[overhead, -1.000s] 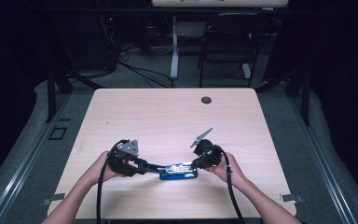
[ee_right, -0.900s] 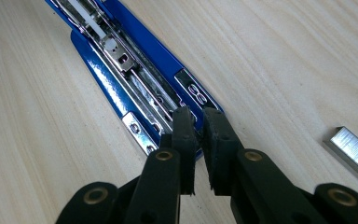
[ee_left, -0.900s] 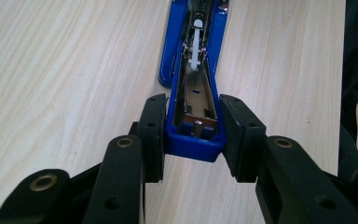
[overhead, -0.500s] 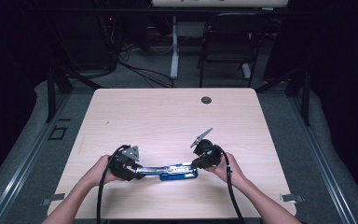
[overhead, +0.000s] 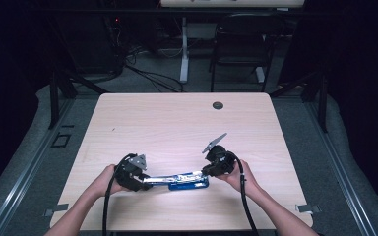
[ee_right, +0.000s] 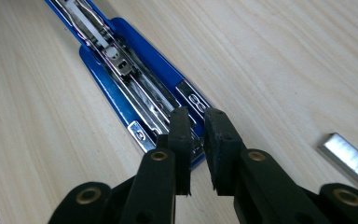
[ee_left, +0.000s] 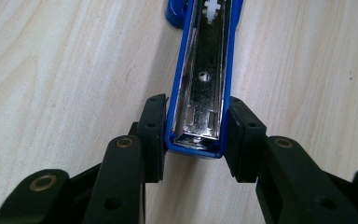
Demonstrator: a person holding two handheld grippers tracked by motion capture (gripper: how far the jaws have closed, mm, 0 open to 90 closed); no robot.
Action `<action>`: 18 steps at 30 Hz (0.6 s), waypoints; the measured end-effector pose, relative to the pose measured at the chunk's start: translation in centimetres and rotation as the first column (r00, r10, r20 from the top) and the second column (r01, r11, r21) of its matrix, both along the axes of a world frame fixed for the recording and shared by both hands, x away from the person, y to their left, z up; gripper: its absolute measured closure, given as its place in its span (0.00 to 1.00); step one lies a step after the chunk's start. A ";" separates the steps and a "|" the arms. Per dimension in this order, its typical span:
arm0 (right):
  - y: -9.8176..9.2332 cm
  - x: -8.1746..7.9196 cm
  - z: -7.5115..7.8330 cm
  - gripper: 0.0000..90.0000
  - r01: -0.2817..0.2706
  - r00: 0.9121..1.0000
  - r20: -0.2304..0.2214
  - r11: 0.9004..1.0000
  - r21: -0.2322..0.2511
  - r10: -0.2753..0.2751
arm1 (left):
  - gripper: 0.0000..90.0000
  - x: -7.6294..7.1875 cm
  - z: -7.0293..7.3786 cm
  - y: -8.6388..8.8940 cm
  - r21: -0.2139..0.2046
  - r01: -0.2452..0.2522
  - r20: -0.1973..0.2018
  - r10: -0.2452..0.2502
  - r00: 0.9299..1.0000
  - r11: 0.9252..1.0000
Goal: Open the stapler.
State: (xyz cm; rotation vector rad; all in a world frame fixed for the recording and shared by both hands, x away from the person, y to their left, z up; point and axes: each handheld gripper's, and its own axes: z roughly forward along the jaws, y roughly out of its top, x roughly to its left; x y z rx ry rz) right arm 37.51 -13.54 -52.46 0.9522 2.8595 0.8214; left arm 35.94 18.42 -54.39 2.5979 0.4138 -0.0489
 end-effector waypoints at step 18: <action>4.0 -0.8 1.1 0.95 -0.086 0.996 0.019 0.995 0.053 0.085 | 0.71 0.5 -0.3 -0.2 0.001 0.008 -0.003 -0.008 1.000 1.000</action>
